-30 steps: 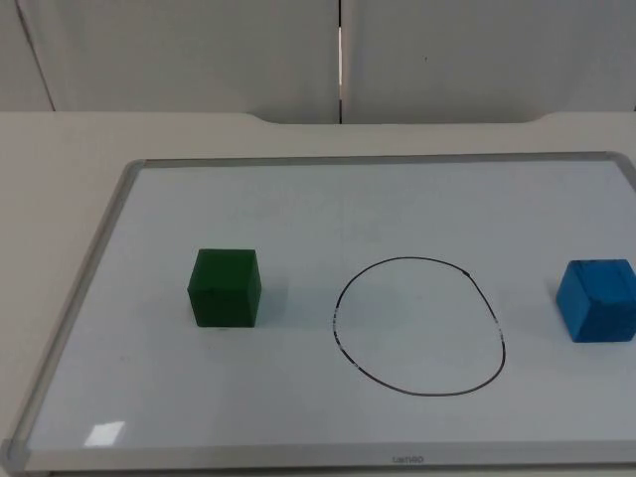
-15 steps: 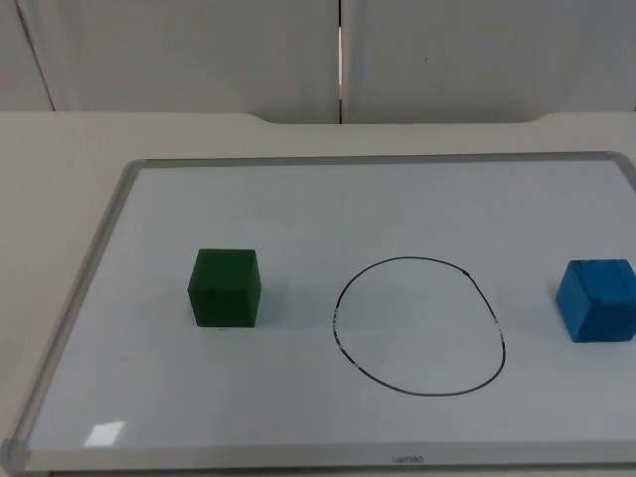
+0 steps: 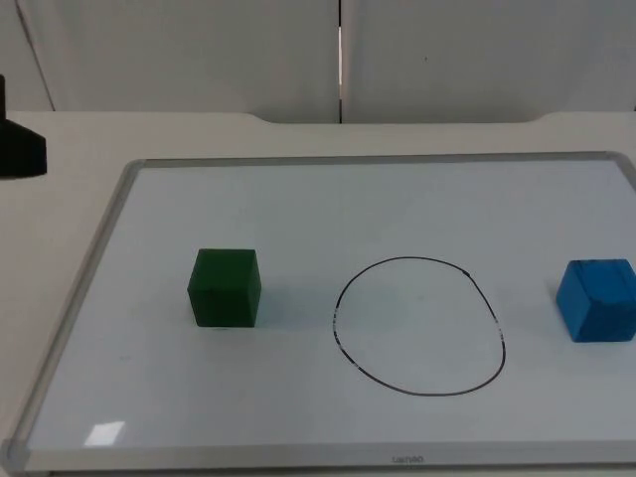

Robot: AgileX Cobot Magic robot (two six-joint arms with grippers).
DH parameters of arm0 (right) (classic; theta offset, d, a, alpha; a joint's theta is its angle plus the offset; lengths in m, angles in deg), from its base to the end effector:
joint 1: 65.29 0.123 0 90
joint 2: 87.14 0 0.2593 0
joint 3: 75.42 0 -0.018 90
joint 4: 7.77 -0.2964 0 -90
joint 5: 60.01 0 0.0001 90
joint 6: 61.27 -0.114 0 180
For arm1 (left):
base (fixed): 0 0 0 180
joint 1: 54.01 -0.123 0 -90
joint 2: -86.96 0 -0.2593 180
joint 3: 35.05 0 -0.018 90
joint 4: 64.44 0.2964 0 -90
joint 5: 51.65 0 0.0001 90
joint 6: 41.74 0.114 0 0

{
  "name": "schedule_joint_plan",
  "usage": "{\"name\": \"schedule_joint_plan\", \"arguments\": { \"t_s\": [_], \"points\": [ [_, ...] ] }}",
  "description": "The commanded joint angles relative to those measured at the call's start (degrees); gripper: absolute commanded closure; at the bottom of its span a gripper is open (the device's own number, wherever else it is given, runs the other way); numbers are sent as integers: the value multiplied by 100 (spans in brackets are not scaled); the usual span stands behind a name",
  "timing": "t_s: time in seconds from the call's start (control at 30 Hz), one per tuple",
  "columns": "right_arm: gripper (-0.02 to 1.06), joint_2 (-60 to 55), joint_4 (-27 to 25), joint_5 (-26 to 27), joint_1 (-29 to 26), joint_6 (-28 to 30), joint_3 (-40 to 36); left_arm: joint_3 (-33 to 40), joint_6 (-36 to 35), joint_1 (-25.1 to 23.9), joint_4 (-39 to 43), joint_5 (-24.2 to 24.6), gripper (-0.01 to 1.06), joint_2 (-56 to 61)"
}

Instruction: Push the two cubes into the marked area.

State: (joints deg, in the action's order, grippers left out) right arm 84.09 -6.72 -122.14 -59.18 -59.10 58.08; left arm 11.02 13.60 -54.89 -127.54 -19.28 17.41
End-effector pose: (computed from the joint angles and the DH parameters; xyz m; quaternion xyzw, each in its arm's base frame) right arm 0.0780 0.0065 0.2937 -0.0611 0.8522 0.0087 0.5195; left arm 0.2601 -0.0505 0.1875 0.0658 0.8874 -0.2343 0.3915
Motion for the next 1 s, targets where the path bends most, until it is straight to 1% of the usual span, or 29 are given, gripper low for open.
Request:
{"name": "schedule_joint_plan", "arguments": {
  "t_s": [0.0,0.07,0.17,0.23,0.27,0.33,0.37,0.4,0.43,0.5,0.53,0.67,0.77,0.97],
  "points": [
    [-1,21,26,29,-7,8,-37,-29,170,30,-300,-19,105,-253],
    [-1,21,26,29,-7,8,-37,-29,245,30,-386,-19,105,-377],
    [-1,21,26,29,-7,-3,-37,-29,572,37,-680,7,105,-714],
    [-1,21,26,29,-7,-17,-37,-29,661,102,-737,22,105,-826],
    [-1,21,26,29,-7,-17,-37,-29,727,194,-796,-45,105,-936],
    [-1,21,26,29,-7,-17,-37,-29,750,447,-887,-334,105,-1166],
    [-1,21,26,29,-7,-17,-37,-29,750,609,-952,-590,105,-1303],
    [-1,21,26,29,-7,-17,-37,-29,750,609,-952,-590,105,-1303],
    [-1,21,26,29,-7,-17,-37,-29,750,823,-952,-948,105,-1518],
    [-1,21,26,29,-7,-17,-37,-29,750,1089,-997,-1258,105,-1796],
    [-1,21,26,29,-7,-17,-37,-29,750,1089,-997,-1258,105,-1796],
    [-1,21,26,29,-7,-17,-37,-41,750,1364,-1172,-1828,105,-2320],
    [-1,21,26,29,-7,-17,-37,-157,756,1364,-1161,-1888,105,-2585],
    [-1,21,26,29,-7,-17,-37,-654,782,1364,-1161,-1901,105,-3194]
  ]
}}
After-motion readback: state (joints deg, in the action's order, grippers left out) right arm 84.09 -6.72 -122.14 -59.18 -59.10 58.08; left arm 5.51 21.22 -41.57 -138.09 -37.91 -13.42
